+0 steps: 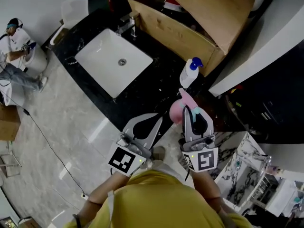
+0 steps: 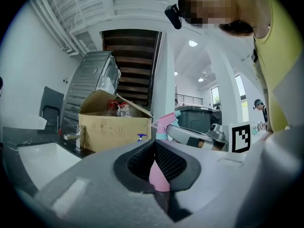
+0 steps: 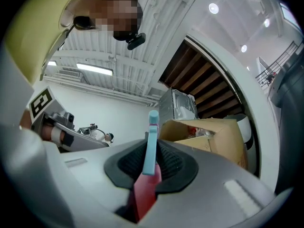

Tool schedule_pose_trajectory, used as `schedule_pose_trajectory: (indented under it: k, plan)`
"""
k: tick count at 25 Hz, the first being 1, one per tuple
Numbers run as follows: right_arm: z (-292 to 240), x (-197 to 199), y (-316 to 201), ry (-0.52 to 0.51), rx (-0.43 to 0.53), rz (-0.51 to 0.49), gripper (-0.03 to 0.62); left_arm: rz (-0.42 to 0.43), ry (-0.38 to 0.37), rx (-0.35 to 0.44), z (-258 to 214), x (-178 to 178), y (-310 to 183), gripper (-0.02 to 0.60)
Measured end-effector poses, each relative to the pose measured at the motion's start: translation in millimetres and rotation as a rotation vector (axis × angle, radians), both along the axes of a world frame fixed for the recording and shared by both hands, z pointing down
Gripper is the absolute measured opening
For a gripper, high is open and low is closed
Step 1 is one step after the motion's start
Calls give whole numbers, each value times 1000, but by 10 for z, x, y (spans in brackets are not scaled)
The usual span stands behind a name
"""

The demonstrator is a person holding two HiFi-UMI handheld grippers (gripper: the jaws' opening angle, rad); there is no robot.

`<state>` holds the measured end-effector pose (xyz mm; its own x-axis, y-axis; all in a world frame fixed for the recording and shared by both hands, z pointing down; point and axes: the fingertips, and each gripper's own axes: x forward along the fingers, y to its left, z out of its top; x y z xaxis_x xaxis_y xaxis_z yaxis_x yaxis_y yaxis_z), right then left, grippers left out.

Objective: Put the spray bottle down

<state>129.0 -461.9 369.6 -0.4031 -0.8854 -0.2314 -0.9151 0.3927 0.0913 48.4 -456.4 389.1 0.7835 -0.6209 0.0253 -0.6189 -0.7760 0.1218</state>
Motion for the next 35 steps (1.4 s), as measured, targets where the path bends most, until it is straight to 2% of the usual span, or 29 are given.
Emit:
schedule_pose_trajectory:
  k: [10, 15, 19, 28, 35]
  plan:
    - [398, 27, -631, -27, 4, -7, 46, -11, -42, -38, 291, 32, -365, 3]
    - [657, -32, -903, 2, -6, -23, 46, -27, -27, -61, 407, 8, -490, 3]
    - [756, -78, -1032, 12, 0, -32, 47, -41, -55, -77, 509, -36, -564, 3]
    - [891, -129, -1150, 1, 8, -32, 48, -33, -77, -117, 660, -53, -567, 3]
    - [986, -42, -994, 10, -25, -13, 48, -23, -72, -133, 681, -26, -465, 3]
